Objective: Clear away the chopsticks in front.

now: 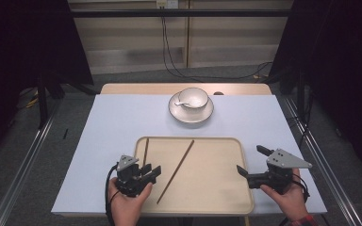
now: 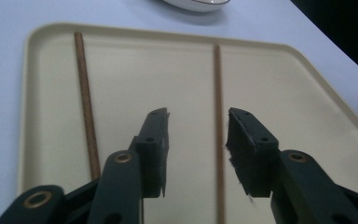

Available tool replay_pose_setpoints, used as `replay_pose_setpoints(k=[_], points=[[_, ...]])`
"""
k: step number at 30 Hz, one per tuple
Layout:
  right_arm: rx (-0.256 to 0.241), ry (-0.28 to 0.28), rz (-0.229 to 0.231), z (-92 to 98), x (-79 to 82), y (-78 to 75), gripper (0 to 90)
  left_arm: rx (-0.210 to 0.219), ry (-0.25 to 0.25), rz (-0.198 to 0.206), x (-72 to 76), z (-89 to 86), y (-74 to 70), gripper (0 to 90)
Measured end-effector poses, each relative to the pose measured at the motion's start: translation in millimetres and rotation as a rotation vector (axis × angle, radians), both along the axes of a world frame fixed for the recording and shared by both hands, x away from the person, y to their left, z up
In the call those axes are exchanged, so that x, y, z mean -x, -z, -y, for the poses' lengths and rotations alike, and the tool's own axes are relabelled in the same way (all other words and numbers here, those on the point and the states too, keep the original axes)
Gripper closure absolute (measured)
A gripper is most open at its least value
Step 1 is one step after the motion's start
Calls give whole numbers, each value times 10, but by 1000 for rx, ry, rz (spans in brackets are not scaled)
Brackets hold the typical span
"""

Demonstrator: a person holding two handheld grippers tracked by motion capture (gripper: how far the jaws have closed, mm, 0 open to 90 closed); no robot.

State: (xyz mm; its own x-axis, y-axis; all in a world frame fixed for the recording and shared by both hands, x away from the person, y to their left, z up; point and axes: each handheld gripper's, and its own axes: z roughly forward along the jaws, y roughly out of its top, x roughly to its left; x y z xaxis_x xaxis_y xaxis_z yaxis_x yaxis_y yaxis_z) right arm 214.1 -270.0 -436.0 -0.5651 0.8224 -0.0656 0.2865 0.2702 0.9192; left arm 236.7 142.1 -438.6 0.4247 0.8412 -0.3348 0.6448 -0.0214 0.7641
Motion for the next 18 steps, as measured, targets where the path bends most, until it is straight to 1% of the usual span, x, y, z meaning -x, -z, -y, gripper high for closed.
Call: replay_pose_setpoints(k=[1,2,3,4,5,6,7,8,9,11,13,15,16,18], points=[[0,0,0,1,0,1,28,6,-1,4,-21,-10,-11,525],[1,1,0,0,-1,2,27,4,-7,12,-40,-18,-22,504],[1,1,0,0,-1,2,27,4,-7,12,-40,-18,-22,482],[0,3,-2,-1,0,3,28,3,-9,29,-75,-37,-43,458],[0,3,-2,-1,0,3,28,3,-9,29,-75,-37,-43,438],[3,-1,-4,-3,-1,6,28,6,-12,34,-94,-47,-54,423],[3,-1,-4,-3,-1,6,28,1,-11,44,-118,-62,-63,423],[2,-7,0,-3,-5,11,28,3,-13,53,-141,-69,-70,384],[3,-5,-1,-1,-5,12,28,6,-13,55,-177,-96,-91,384],[3,-6,-1,0,-4,12,28,11,-9,62,-200,-111,-102,377],[1,-2,-6,2,-1,14,28,21,-19,79,-242,-135,-123,340],[2,-2,-6,2,-3,16,28,15,-14,84,-255,-148,-132,331],[4,0,-4,1,-8,21,28,16,-14,103,-284,-163,-143,296],[6,4,-7,2,-8,22,28,12,-13,107,-304,-176,-151,281]])
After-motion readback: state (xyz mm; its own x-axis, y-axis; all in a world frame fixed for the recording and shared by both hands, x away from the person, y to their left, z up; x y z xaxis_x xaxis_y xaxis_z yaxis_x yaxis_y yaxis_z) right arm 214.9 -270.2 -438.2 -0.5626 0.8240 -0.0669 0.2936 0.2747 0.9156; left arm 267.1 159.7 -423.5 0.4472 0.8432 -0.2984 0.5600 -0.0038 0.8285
